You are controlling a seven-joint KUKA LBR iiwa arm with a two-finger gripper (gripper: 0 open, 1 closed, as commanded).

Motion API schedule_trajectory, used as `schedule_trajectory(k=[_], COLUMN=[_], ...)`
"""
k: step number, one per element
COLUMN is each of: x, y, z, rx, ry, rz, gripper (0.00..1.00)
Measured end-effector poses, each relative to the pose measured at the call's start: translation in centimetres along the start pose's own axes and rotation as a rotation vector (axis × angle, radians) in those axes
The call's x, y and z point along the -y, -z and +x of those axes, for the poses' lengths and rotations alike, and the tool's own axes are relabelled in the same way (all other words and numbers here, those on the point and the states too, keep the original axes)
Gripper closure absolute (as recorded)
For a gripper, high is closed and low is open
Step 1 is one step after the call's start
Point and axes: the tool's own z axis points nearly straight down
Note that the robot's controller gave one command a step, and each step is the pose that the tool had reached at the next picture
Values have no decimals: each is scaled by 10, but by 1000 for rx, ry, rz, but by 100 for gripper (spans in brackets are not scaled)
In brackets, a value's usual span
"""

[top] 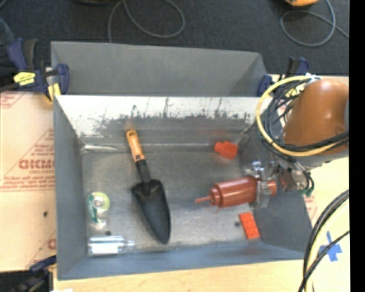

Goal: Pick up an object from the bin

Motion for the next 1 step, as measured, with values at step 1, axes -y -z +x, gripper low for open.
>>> schedule_trajectory(k=[1], x=[2], y=[60], z=[0], rx=[-3], ry=[-10], rz=[-2], gripper=[100])
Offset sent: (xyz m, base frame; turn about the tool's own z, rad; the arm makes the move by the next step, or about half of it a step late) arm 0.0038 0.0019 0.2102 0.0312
